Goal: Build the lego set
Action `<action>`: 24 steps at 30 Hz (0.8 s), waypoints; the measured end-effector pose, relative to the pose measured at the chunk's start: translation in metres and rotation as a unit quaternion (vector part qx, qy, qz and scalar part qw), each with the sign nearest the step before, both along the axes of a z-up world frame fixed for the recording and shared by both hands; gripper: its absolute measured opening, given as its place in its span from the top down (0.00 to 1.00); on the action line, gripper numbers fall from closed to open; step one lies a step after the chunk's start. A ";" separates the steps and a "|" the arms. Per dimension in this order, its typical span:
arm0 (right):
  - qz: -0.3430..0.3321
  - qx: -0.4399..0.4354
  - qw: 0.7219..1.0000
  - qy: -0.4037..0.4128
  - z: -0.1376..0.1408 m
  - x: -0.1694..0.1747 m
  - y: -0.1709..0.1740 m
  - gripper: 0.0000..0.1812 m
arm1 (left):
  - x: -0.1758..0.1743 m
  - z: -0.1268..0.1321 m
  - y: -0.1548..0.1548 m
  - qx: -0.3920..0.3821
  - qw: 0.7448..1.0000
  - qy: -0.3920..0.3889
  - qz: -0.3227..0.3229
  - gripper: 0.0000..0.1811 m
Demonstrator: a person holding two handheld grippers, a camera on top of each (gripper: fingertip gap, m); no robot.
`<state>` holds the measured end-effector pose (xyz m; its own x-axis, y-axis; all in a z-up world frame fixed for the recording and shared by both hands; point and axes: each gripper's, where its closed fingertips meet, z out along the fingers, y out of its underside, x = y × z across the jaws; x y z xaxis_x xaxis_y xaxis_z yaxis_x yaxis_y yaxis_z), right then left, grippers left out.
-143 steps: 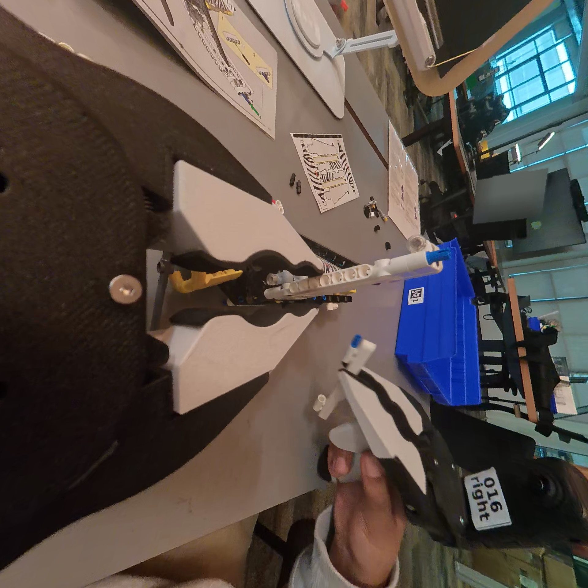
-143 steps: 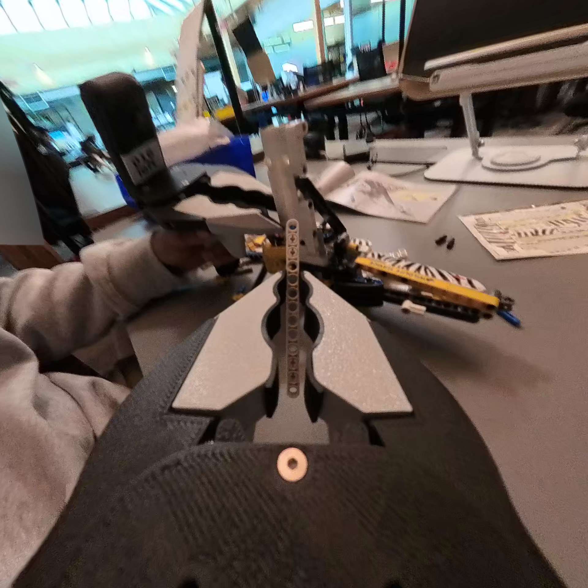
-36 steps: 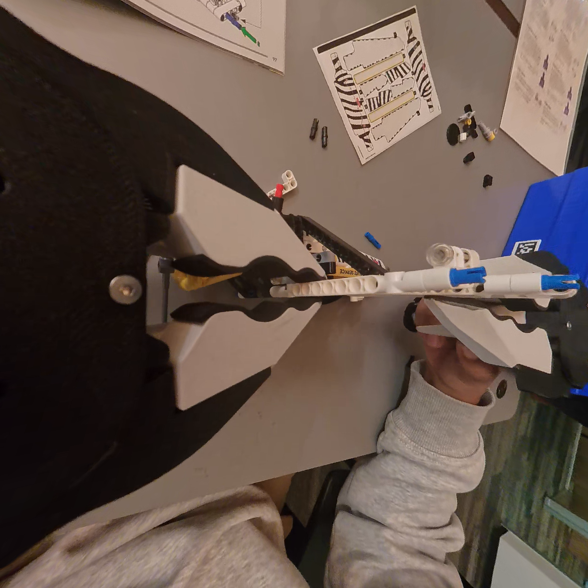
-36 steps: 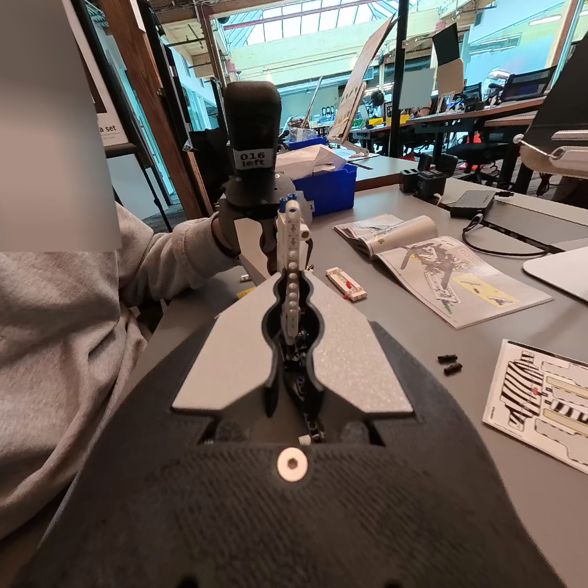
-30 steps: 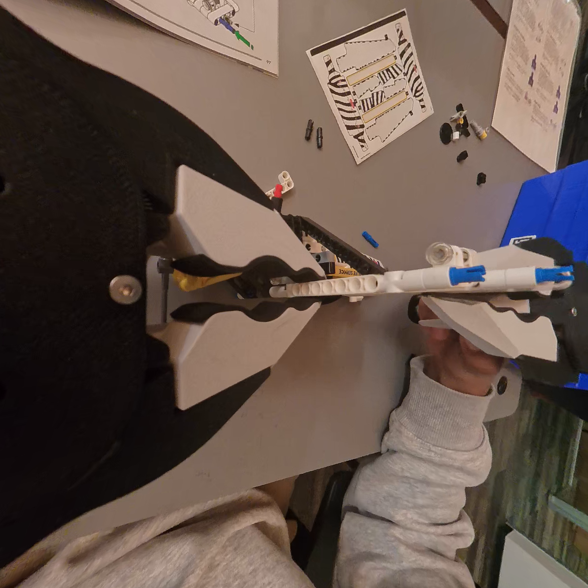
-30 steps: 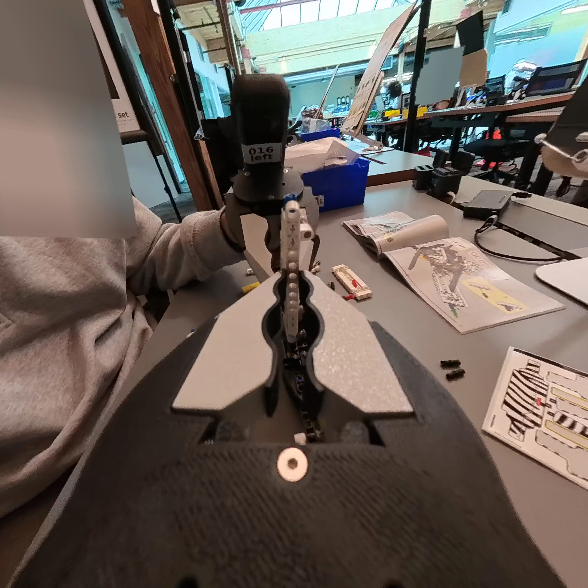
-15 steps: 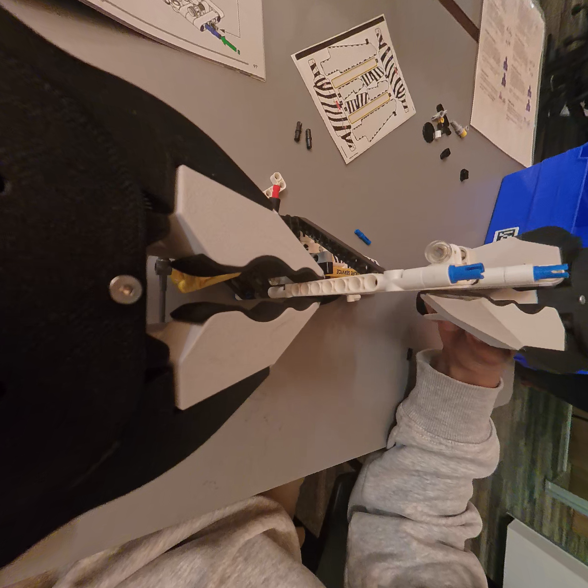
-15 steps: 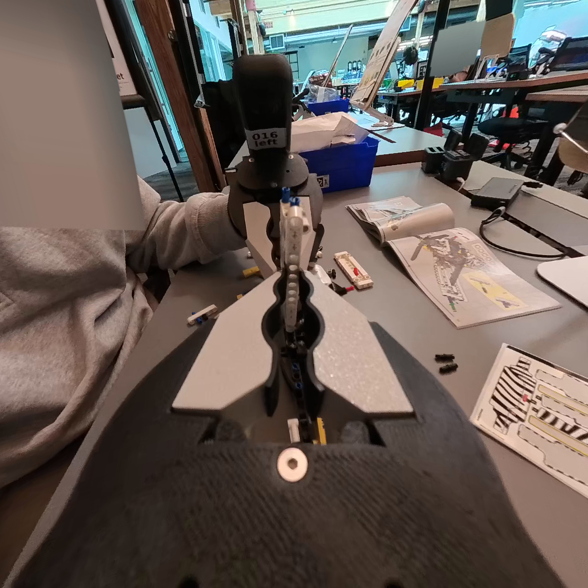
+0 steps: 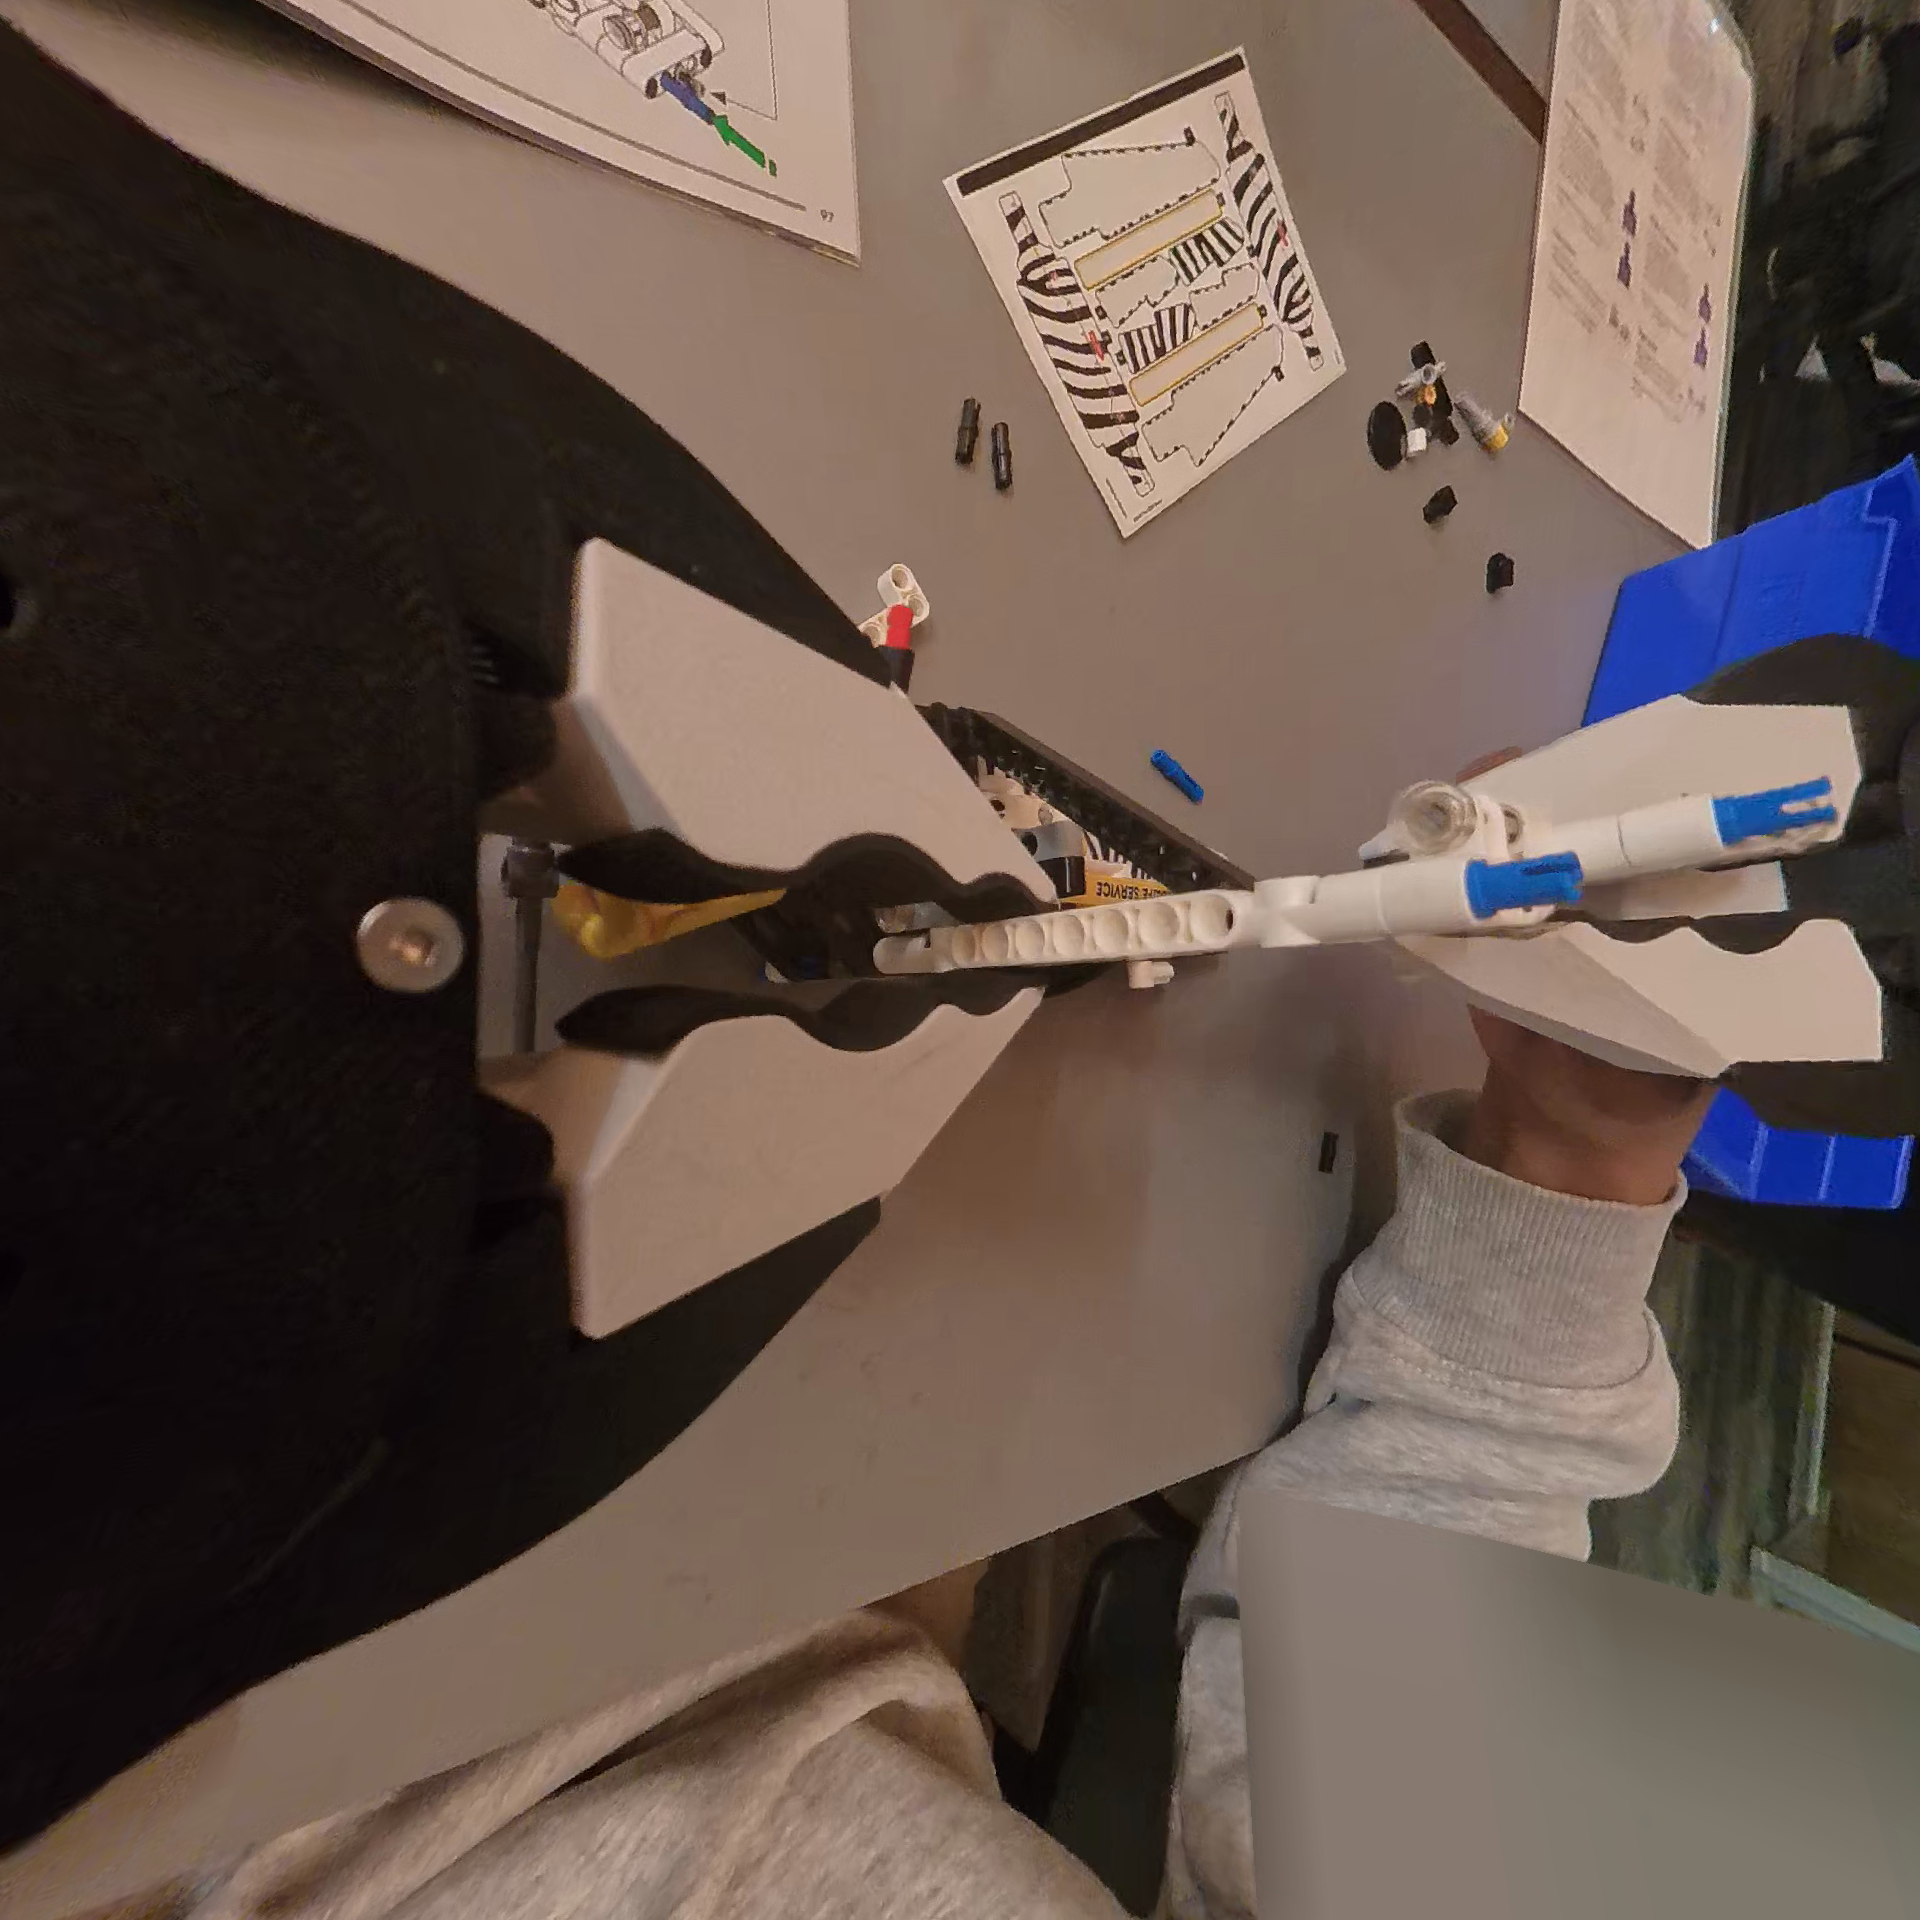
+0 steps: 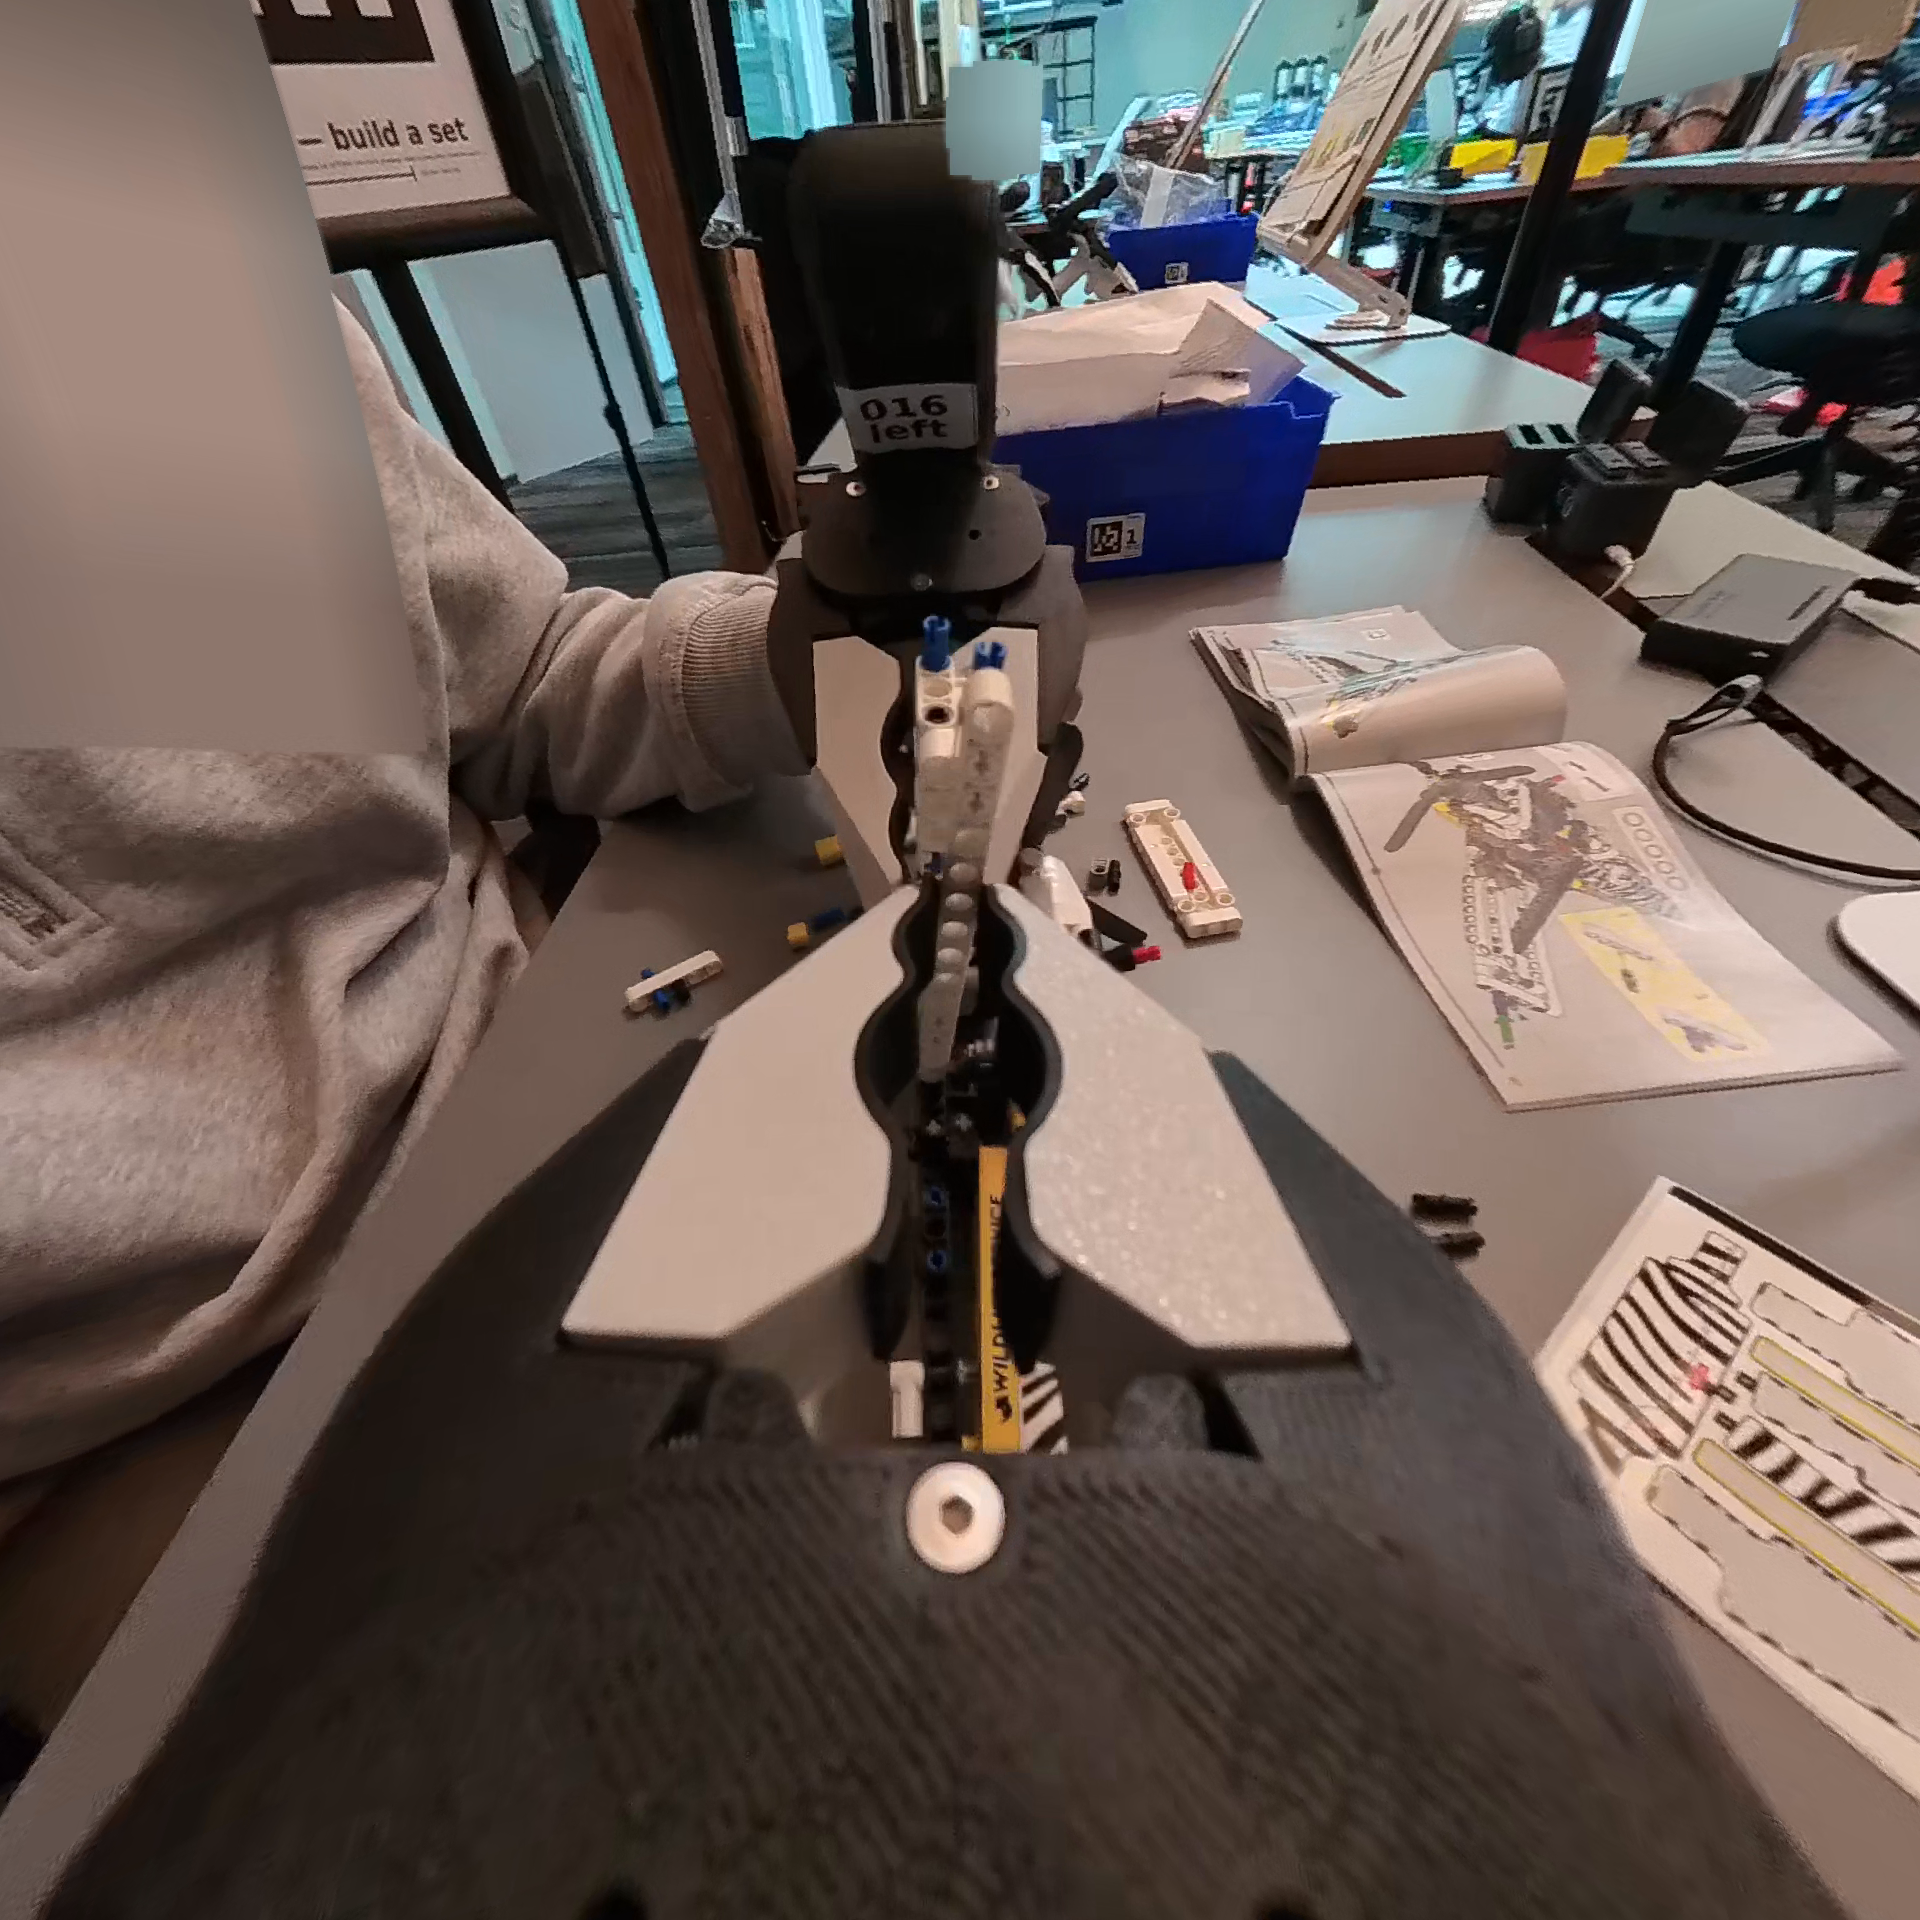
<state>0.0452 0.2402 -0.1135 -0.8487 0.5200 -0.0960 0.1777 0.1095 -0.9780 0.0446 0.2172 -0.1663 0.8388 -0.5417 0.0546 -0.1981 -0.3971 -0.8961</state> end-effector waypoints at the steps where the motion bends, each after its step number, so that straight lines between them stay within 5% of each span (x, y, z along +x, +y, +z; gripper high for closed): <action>1: 0.007 -0.004 1.000 -0.003 0.000 0.002 -0.001 0.97 | 0.000 0.000 0.000 0.000 1.000 0.001 0.001 0.97; 24: 0.008 0.124 0.986 0.113 -0.006 0.038 -0.024 0.97 | 0.019 -0.008 -0.010 0.106 0.981 0.155 -0.044 0.97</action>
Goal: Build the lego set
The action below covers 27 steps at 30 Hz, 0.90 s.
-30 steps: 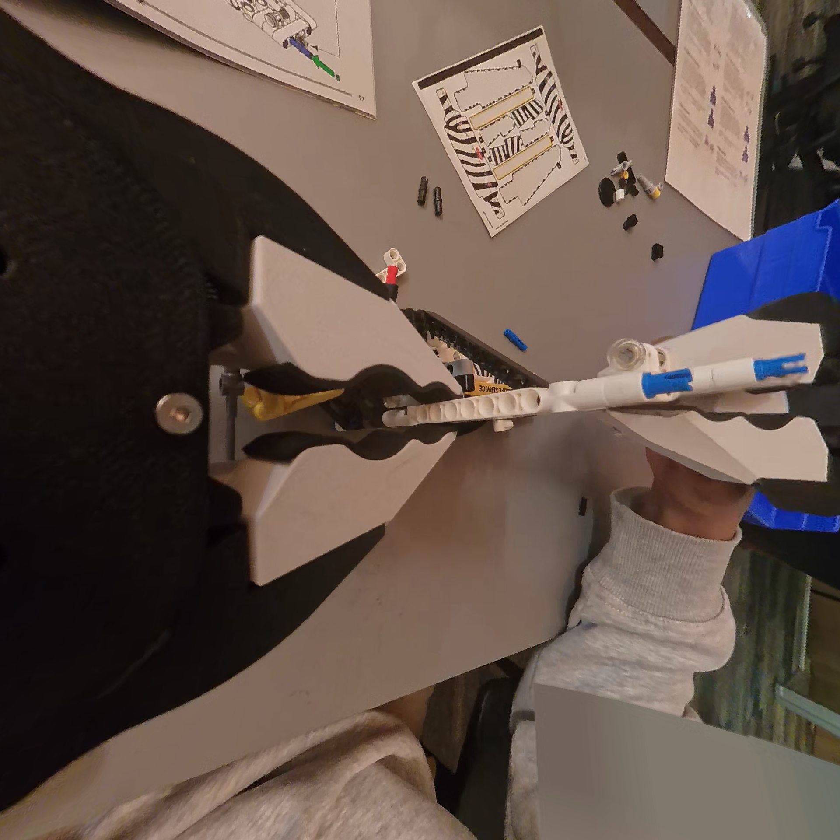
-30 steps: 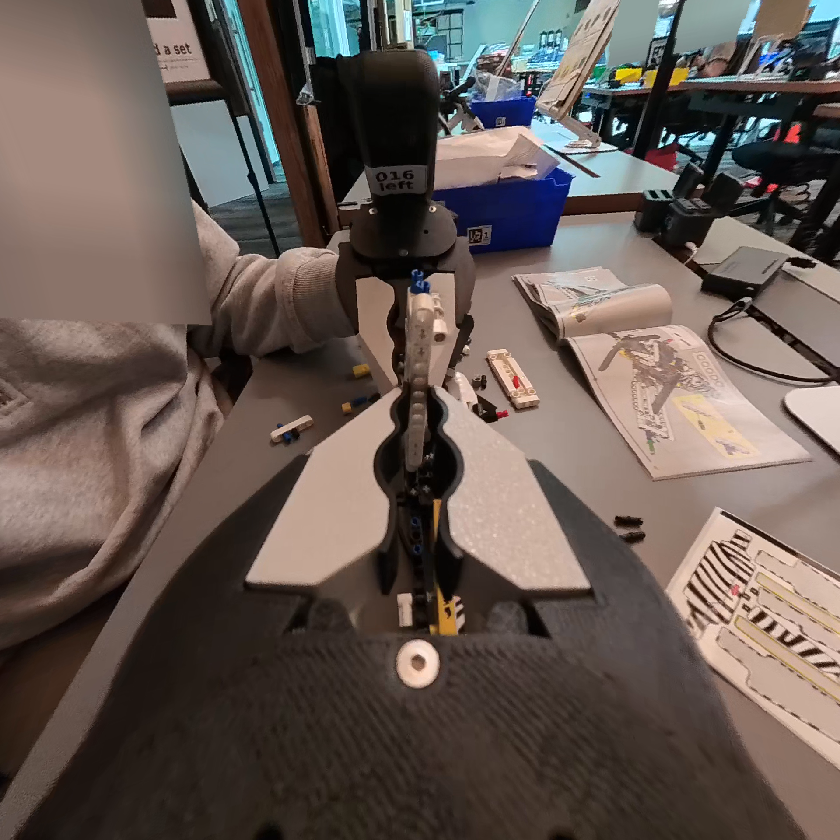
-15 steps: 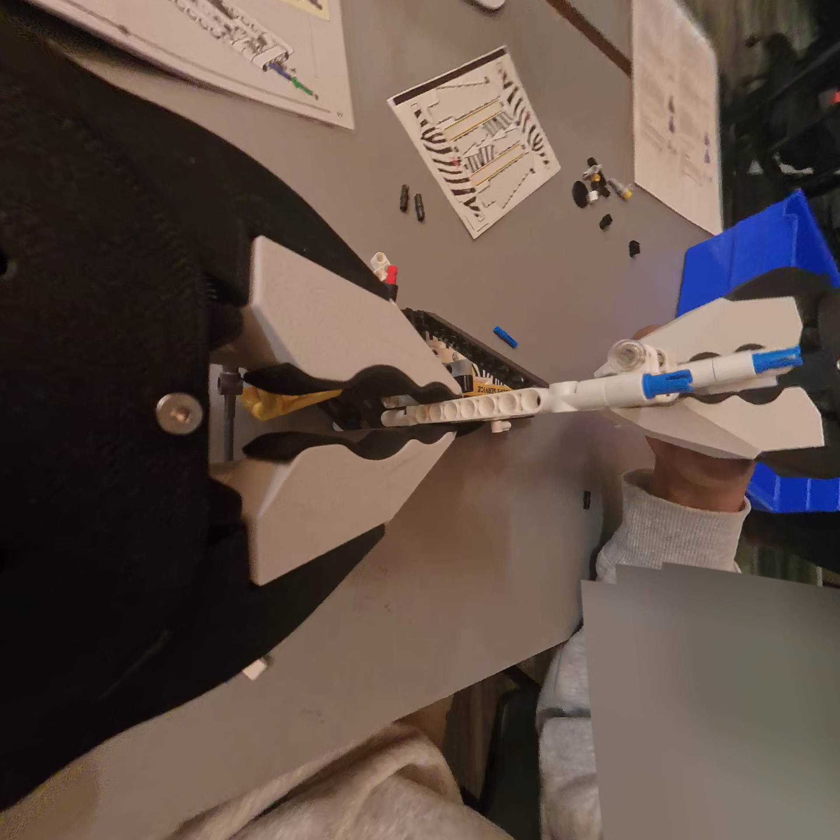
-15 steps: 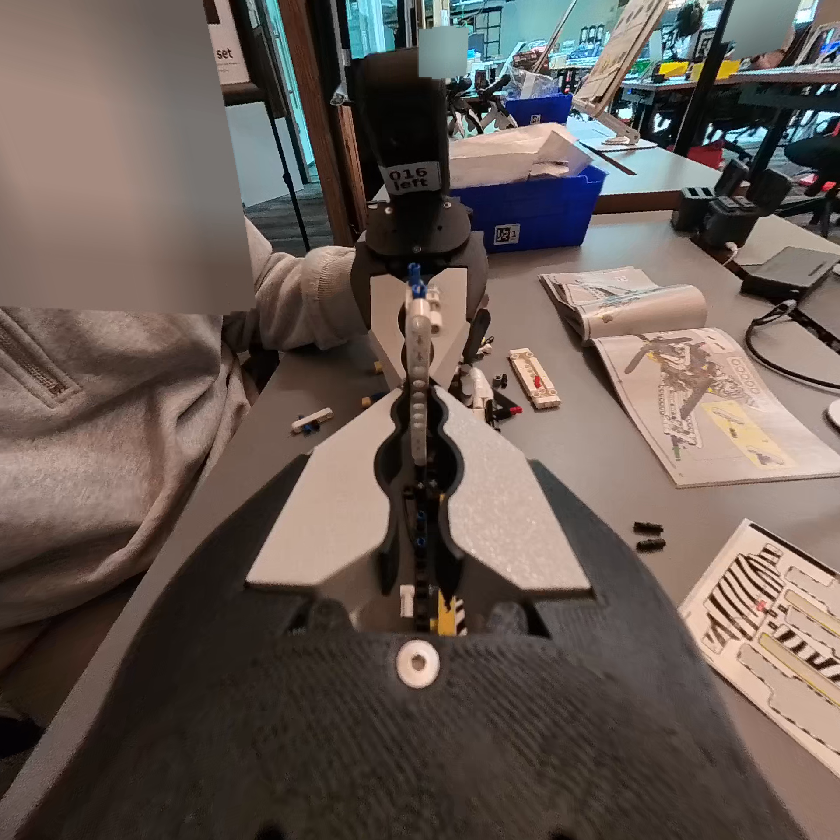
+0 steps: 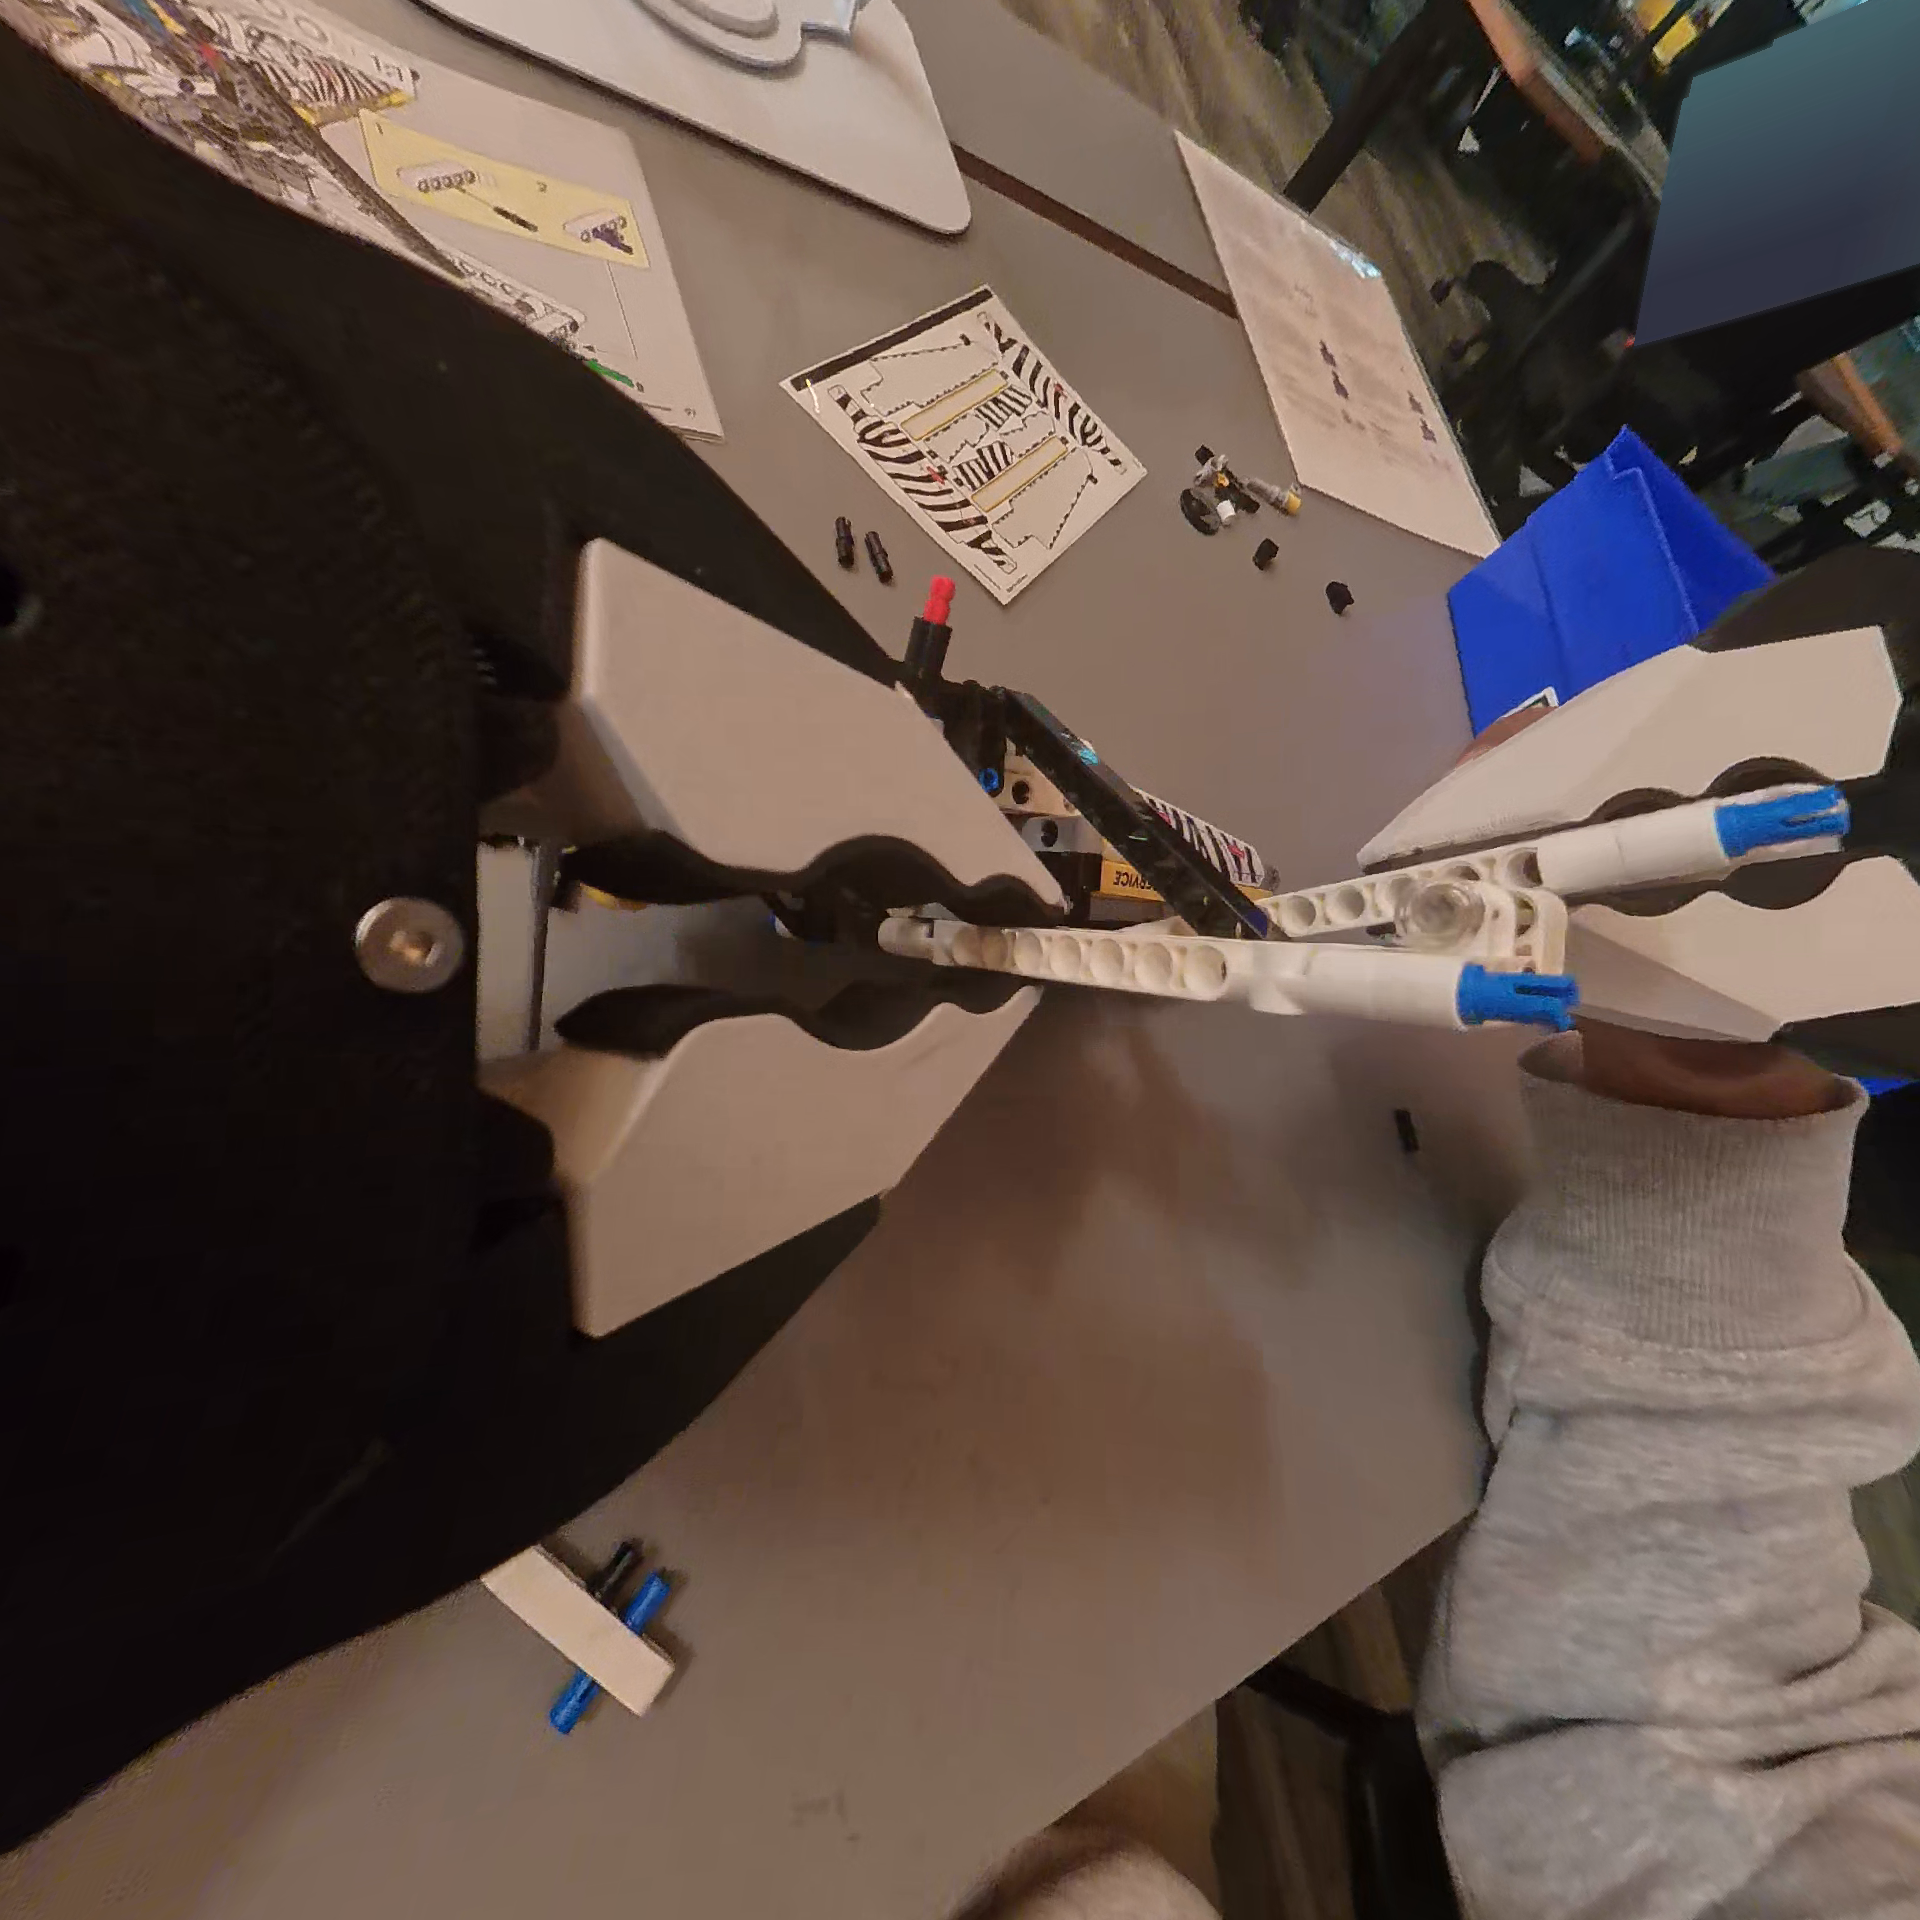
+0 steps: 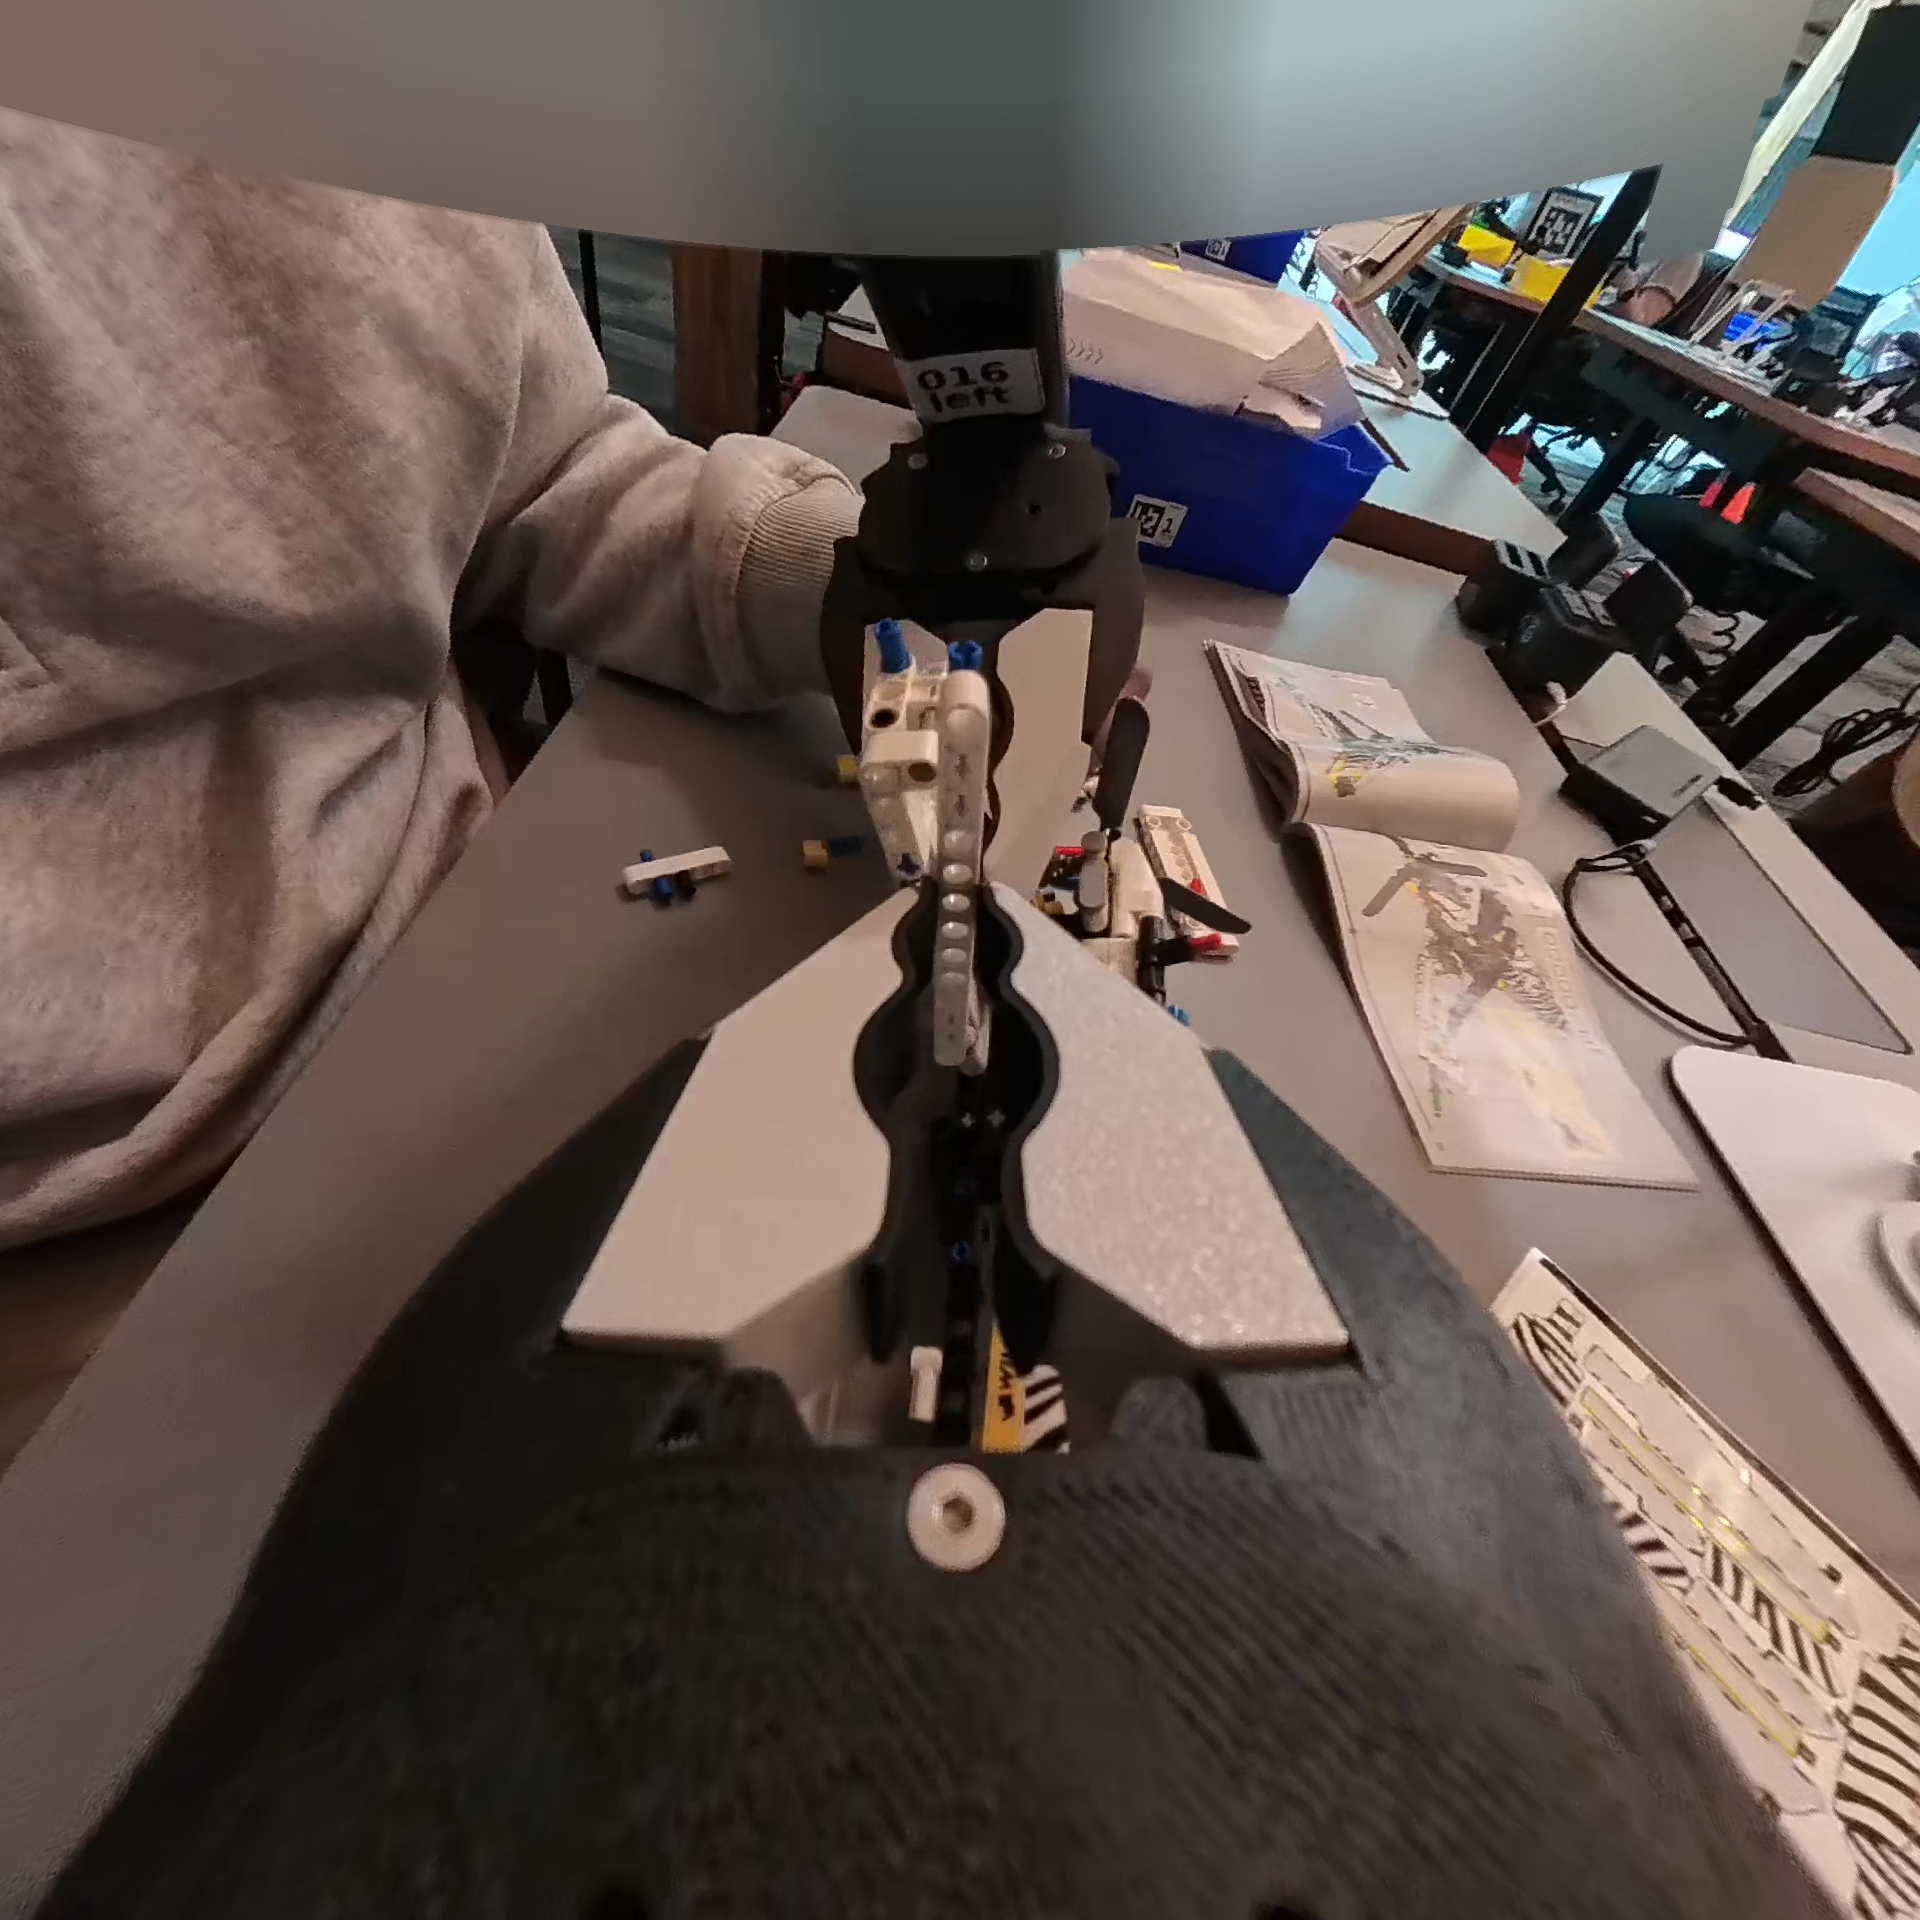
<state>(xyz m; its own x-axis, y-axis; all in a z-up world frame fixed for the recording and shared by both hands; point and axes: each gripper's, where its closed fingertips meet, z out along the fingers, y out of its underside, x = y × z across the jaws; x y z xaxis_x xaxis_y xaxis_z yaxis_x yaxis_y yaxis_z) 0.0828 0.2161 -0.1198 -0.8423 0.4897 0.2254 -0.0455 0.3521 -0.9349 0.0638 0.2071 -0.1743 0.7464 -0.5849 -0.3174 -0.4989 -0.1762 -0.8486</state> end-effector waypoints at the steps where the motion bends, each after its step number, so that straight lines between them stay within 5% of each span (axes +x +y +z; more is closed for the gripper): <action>1: 0.001 0.001 1.000 0.002 0.000 0.000 0.000 0.97 | 0.000 0.000 0.000 -0.001 1.000 -0.003 0.001 0.97; 10: -0.010 0.071 0.992 0.101 -0.001 0.004 -0.007 0.97 | -0.005 0.001 -0.001 0.002 0.999 -0.037 0.005 0.97; 27: -0.018 0.033 0.994 0.102 0.001 0.000 -0.003 0.97 | -0.009 0.002 0.000 -0.004 0.998 -0.058 0.011 0.97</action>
